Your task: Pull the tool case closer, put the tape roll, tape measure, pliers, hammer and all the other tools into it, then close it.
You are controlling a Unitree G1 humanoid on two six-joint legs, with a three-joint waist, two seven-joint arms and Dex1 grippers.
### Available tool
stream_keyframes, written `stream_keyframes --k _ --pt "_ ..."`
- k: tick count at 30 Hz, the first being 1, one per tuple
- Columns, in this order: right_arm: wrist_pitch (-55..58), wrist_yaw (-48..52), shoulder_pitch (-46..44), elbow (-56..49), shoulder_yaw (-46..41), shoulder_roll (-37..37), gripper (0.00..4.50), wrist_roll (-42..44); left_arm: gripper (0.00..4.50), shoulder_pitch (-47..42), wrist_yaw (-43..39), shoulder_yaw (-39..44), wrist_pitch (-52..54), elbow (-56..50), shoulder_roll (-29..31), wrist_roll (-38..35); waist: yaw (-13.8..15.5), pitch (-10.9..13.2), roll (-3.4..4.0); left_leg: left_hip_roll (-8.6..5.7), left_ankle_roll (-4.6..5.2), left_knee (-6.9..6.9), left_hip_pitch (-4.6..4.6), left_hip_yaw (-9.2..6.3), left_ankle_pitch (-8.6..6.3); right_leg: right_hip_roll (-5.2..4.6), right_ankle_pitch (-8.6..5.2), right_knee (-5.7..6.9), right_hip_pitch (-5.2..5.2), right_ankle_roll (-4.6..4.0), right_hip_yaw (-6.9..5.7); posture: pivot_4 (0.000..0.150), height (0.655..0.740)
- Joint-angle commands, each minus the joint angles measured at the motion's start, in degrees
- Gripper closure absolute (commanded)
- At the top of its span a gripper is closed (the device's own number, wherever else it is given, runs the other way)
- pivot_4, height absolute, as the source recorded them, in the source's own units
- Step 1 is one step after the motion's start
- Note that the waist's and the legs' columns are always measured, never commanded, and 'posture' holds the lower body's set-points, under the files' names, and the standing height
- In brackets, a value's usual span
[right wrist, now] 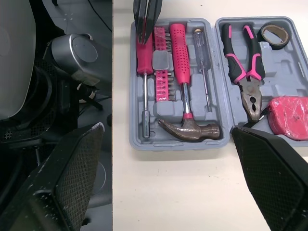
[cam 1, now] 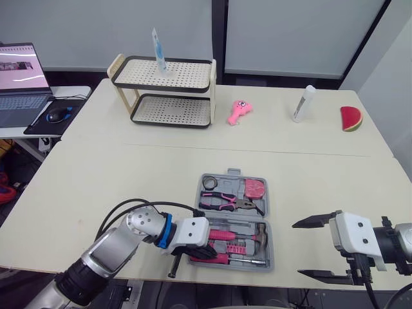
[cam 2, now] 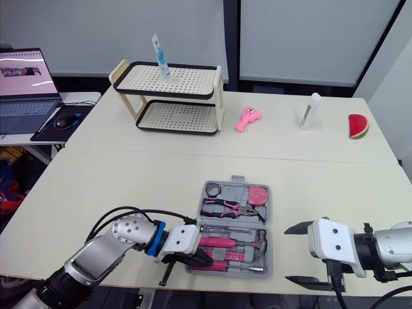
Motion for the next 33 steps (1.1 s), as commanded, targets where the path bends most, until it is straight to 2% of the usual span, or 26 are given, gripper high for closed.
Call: stream_keyframes --k 1,13,19,25,29,31,33 --pt "0.17 -0.21 -0.22 -1.73 -0.24 -0.01 0.00 0.91 4.46 -0.44 0.93 -1.00 -1.58 0.35 -1.13 1.43 0.00 0.00 0.00 0.00 0.00 0.00 0.00 0.00 0.00 0.00 0.00 0.00 0.00 0.00 0.00 0.150 0.7350" --pt "0.36 -0.45 0.47 -2.37 -0.53 0.05 0.00 1.00 4.46 0.52 2.17 -3.47 -4.82 5.92 -1.96 6.48 -0.02 -0.02 0.02 0.00 0.00 -0.01 0.02 -0.01 0.00 0.00 0.00 0.01 0.02 0.00 0.00 0.150 0.7350" --pt "0.36 -0.50 0.22 -2.28 -0.49 -0.01 0.00 1.12 4.46 1.14 2.68 -2.57 -5.37 6.01 -2.33 5.78 -0.04 -0.04 0.04 0.01 0.00 -0.01 0.06 -0.01 0.00 0.00 0.00 0.01 0.04 0.00 0.00 0.150 0.7350" --pt "1.12 -1.84 -1.15 -1.62 -0.63 0.89 0.00 2.19 4.46 1.84 1.18 5.33 -4.56 2.12 -0.82 -3.25 -0.09 -0.02 0.01 0.01 0.00 -0.01 0.05 -0.01 0.00 0.00 0.00 0.02 0.02 0.00 0.00 0.150 0.7350" --pt "2.68 -5.73 -2.10 -0.33 0.17 2.53 0.00 1.21 4.46 5.49 -2.14 18.02 -3.12 -2.12 3.66 -15.40 -0.13 0.02 -0.04 0.04 0.00 -0.03 0.00 -0.02 0.00 0.00 0.00 0.02 -0.02 0.00 -0.02 0.150 0.7350" --pt "3.20 -9.16 -3.31 1.42 2.49 4.08 0.00 -0.72 4.46 6.78 -1.57 22.45 -3.58 -0.09 5.30 -16.40 -0.14 0.04 -0.02 0.06 0.00 -0.04 0.00 -0.02 0.00 0.00 -0.01 0.01 -0.03 0.00 -0.03 0.150 0.7350" --pt "2.22 -13.06 -5.43 4.54 6.61 6.23 0.00 -4.46 4.46 6.99 -0.44 25.04 -6.86 5.86 6.07 -14.03 -0.14 0.04 -0.02 0.05 -0.01 -0.05 0.02 0.00 0.00 0.00 -0.06 -0.01 -0.03 0.06 -0.01 0.150 0.7350"
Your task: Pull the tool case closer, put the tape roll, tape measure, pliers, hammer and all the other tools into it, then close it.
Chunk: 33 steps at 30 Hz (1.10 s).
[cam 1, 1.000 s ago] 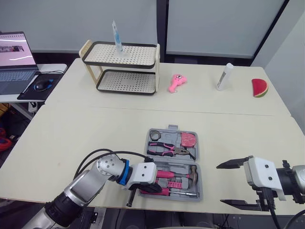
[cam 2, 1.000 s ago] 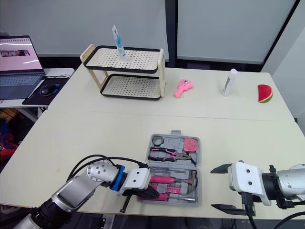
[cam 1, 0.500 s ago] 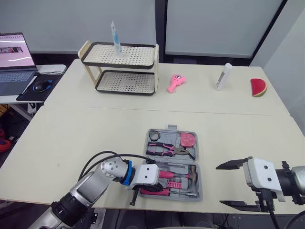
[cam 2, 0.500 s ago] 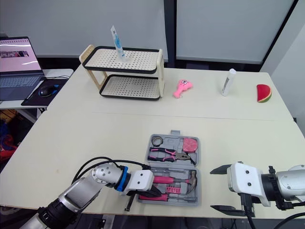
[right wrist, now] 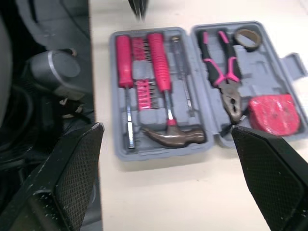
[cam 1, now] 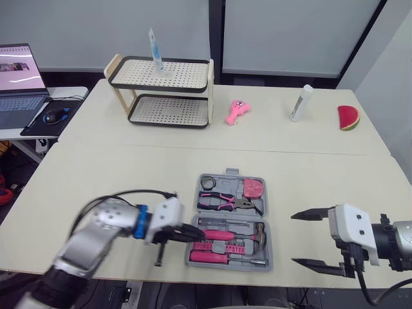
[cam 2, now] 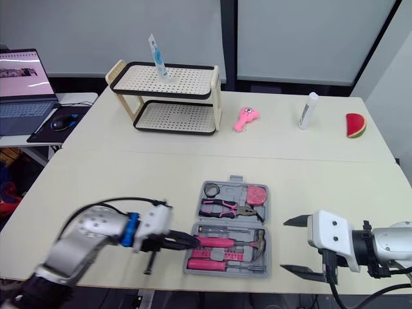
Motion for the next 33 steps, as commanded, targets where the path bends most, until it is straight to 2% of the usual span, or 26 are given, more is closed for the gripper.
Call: stream_keyframes --k 1,2,6,9,19,33 --pt "-1.41 -6.10 -2.99 4.29 5.60 2.78 0.39 -5.52 4.50 0.31 1.06 4.20 -5.62 7.97 0.71 2.13 0.00 0.01 0.01 -0.02 0.00 -0.01 0.02 0.01 0.00 0.00 -0.02 -0.02 -0.01 0.02 0.03 0.150 0.7350" --pt "-2.08 -7.08 -3.85 5.75 7.36 3.48 0.61 -7.14 4.50 -0.23 1.67 4.30 -7.68 10.82 0.25 3.54 0.01 0.02 0.03 -0.02 0.00 -0.01 -0.02 0.03 0.00 0.00 0.04 -0.03 -0.06 -0.06 0.04 0.150 0.7350" --pt "-6.97 -8.88 -6.52 12.50 14.82 4.70 1.93 -14.59 4.50 -3.94 4.76 2.92 -14.82 21.99 -3.13 8.72 0.16 0.03 0.03 -0.06 0.00 0.03 -0.28 0.04 0.00 -0.02 0.08 0.00 -0.32 -0.05 0.04 0.150 0.7350" --pt "-9.89 -9.74 -8.75 17.01 19.05 6.11 2.52 -18.26 4.50 -5.87 6.33 1.46 -19.37 27.64 -6.06 11.64 0.17 0.03 0.03 -0.07 0.00 0.02 -0.28 0.03 0.00 -0.03 0.08 0.01 -0.31 -0.04 0.02 0.150 0.7350" --pt "-12.12 -9.84 -13.22 24.64 27.30 9.69 4.48 -23.92 4.50 -6.65 8.13 -3.14 -22.85 29.82 -11.68 15.39 0.03 0.02 0.04 -0.06 0.00 0.05 -0.21 0.02 0.01 -0.02 0.09 0.13 -0.28 -0.04 0.02 0.150 0.7350" --pt "-14.56 -10.08 -18.67 31.21 33.08 14.59 4.48 -28.52 4.50 -10.18 9.85 -5.25 -28.89 38.85 -15.39 19.41 0.02 0.01 0.05 -0.07 0.00 0.06 -0.21 0.01 0.01 -0.01 0.11 0.14 -0.29 -0.04 0.01 0.150 0.7350"
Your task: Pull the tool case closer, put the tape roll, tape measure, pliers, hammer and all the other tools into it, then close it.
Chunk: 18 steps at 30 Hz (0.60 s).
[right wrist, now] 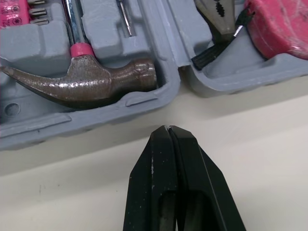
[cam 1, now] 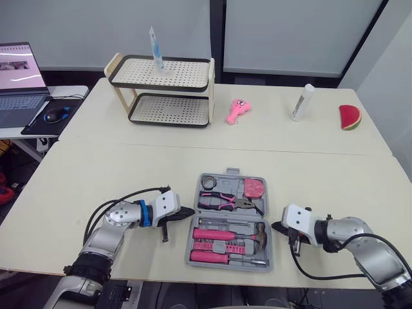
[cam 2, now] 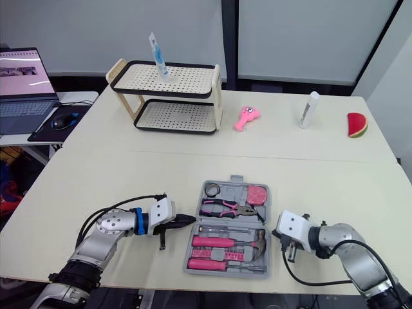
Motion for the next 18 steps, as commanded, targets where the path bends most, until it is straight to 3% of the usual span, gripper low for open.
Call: stream_keyframes --k 1,18 --pt "-1.61 -0.20 -2.05 0.76 0.48 0.88 4.48 -1.31 4.50 -1.27 0.14 -0.72 -2.20 0.96 -0.96 0.44 0.00 0.00 0.00 0.00 0.00 0.00 0.01 0.00 0.00 0.00 0.00 0.00 0.02 0.00 0.00 0.150 0.7350" --pt "-2.62 1.31 -5.32 2.51 2.74 4.93 4.48 -3.28 4.50 -0.34 -1.78 -2.16 -1.39 -1.72 -2.21 -0.32 -0.02 -0.01 0.01 0.00 0.00 0.00 0.01 -0.04 0.00 0.00 0.02 0.02 0.02 0.00 -0.04 0.150 0.7350"
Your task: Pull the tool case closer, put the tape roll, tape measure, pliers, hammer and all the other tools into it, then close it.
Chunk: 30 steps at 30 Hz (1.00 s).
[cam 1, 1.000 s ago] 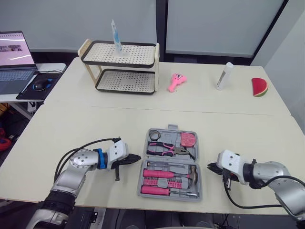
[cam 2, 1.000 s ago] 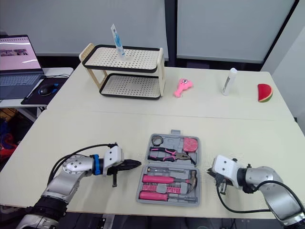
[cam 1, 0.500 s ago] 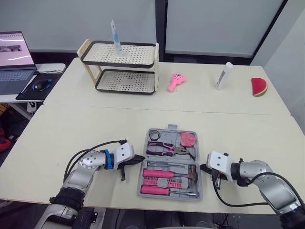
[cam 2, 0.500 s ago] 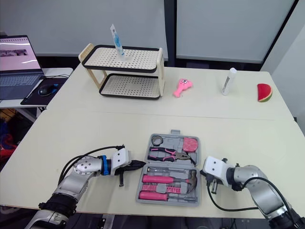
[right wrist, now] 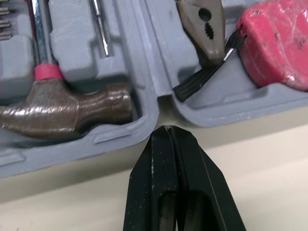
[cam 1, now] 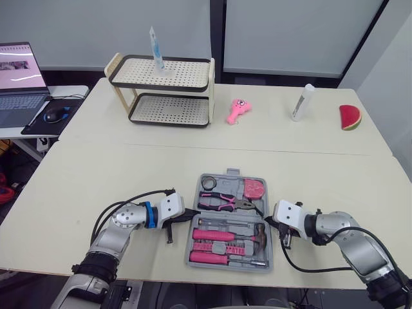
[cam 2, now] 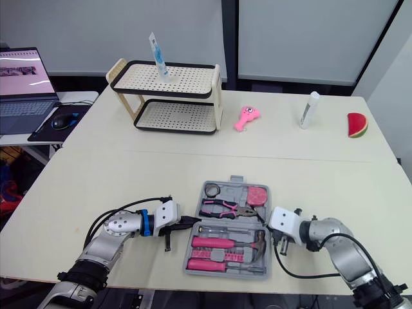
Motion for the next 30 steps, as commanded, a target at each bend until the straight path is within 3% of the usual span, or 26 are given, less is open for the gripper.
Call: stream_keyframes --k 1,11,30 --pt "-1.19 1.29 -0.82 -1.96 1.15 0.77 4.48 0.48 4.50 0.83 -1.48 -1.44 0.70 -3.90 -0.34 -0.78 0.00 0.00 0.00 0.00 0.00 0.00 0.00 0.00 0.00 0.00 0.00 0.00 0.00 0.00 0.00 0.150 0.7350" --pt "-0.57 2.70 0.11 -3.58 2.05 0.46 4.48 0.39 4.50 4.76 -1.95 -1.70 4.07 -10.28 1.12 -0.81 -0.03 -0.02 0.03 0.00 0.00 -0.01 0.01 -0.01 0.00 -0.01 0.00 0.00 0.01 0.00 -0.02 0.150 0.7350" --pt "1.57 4.98 1.90 -6.13 3.16 -0.66 4.48 0.41 4.50 5.85 -1.75 -1.78 6.27 -12.74 1.81 -0.53 -0.02 -0.02 0.03 0.00 0.00 -0.01 0.03 -0.02 0.00 0.00 0.00 0.00 0.03 -0.01 -0.04 0.150 0.7350"
